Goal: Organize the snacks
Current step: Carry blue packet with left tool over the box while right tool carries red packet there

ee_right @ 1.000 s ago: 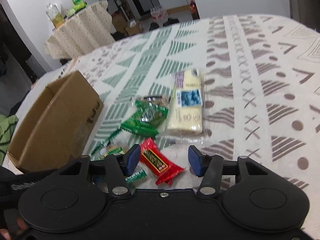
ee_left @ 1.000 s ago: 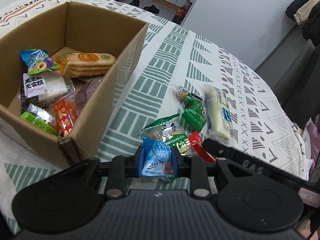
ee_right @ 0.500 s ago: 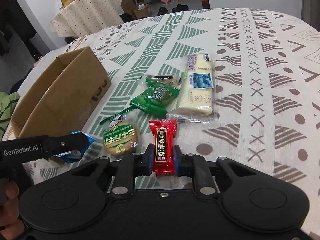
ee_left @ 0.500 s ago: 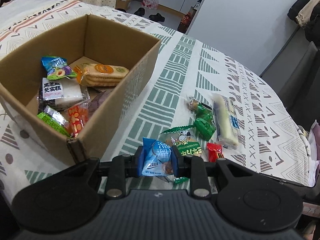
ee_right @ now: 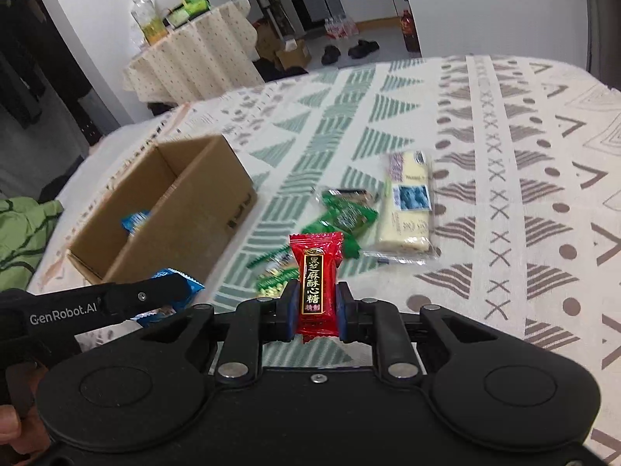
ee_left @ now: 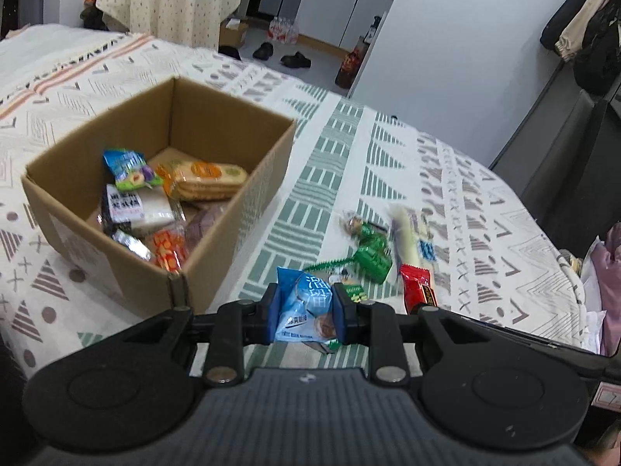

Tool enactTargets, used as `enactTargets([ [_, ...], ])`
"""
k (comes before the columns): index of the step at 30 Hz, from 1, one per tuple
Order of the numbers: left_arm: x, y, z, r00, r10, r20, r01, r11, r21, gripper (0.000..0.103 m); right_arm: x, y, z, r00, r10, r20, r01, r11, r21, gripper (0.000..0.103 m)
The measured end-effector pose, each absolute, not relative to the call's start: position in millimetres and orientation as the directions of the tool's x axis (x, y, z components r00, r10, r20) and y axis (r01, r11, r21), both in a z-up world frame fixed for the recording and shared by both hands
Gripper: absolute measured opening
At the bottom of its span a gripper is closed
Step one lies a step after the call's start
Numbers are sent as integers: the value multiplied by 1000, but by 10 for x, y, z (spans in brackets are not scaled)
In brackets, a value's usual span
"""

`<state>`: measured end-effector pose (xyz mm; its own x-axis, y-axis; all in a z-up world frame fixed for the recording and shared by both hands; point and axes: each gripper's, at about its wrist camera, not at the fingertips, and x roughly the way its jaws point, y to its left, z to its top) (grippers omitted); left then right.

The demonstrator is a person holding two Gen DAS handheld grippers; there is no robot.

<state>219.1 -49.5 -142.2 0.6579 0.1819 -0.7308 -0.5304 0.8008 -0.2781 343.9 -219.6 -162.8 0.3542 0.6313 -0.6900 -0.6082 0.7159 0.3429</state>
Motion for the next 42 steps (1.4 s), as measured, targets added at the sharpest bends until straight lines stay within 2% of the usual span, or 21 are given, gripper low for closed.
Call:
enactTargets([
  [15, 1997, -250, -984, 705, 254, -662, -549, 786, -283, 27, 3293, -2042, -1284, 370, 713, -596, -639, 661, 393, 19],
  [26, 1799, 186, -812, 707, 304, -638, -591, 750, -297, 27, 3131, -1674, -1102, 377, 729, -571, -666, 642, 380, 19],
  [42, 1665, 878, -862, 688, 308, -657, -636, 693, -341, 27, 3014, -1208, -1009, 402, 725, -559, -674, 648, 355, 19],
])
